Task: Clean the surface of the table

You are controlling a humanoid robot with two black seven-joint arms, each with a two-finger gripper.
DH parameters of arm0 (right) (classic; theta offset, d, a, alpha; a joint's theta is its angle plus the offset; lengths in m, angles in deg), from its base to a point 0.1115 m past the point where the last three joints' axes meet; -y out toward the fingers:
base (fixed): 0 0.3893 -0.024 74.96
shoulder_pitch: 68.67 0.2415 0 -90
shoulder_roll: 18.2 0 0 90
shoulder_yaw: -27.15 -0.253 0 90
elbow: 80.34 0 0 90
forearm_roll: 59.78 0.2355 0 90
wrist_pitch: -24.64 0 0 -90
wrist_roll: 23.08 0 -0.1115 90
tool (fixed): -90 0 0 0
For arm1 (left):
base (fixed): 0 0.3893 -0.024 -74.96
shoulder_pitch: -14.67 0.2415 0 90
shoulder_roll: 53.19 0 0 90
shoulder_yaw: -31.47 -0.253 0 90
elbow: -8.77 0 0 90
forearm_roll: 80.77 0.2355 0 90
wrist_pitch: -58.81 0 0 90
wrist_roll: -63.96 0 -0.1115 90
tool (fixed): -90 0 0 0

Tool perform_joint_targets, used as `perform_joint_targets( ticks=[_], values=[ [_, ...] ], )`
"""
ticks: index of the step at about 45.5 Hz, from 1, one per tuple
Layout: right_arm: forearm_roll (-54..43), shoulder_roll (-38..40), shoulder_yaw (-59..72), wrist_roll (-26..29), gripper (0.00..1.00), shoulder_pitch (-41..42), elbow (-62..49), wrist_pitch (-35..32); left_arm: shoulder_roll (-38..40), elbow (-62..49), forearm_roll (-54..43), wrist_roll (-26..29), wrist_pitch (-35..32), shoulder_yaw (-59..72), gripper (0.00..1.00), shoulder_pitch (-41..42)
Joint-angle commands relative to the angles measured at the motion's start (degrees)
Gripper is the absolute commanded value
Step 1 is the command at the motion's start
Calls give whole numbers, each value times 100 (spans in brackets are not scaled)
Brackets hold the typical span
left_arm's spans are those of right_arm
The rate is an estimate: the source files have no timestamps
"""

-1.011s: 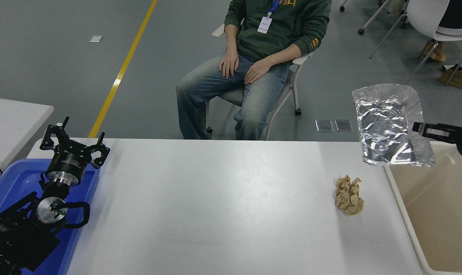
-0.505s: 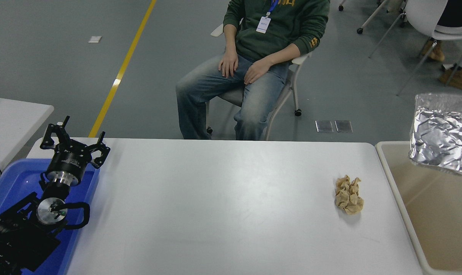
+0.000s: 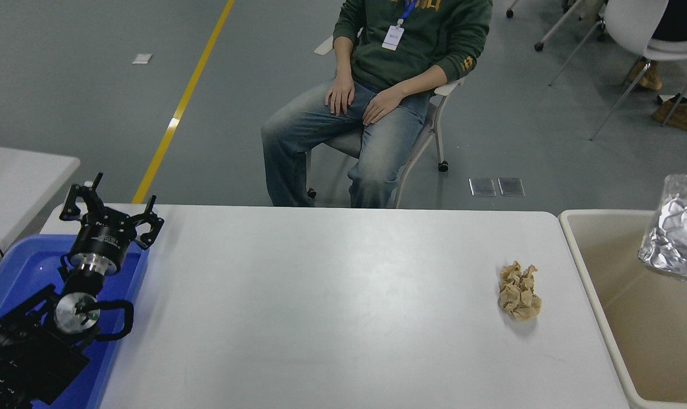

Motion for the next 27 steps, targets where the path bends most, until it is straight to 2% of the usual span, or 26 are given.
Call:
perform_joint_targets(
  ticks=[1,13,27],
  values=[
    [447,-809,-27,-30,0,-767,-1228,38,0,-6,1,0,0,0,100,0],
    [737,-2136,-18,-21,0,-1400,-3100,-32,0,3,1,0,0,0,100,0],
    [772,-3060,-27,67,0,-1708,-4094,38,0,3,1,0,0,0,100,0]
  ],
)
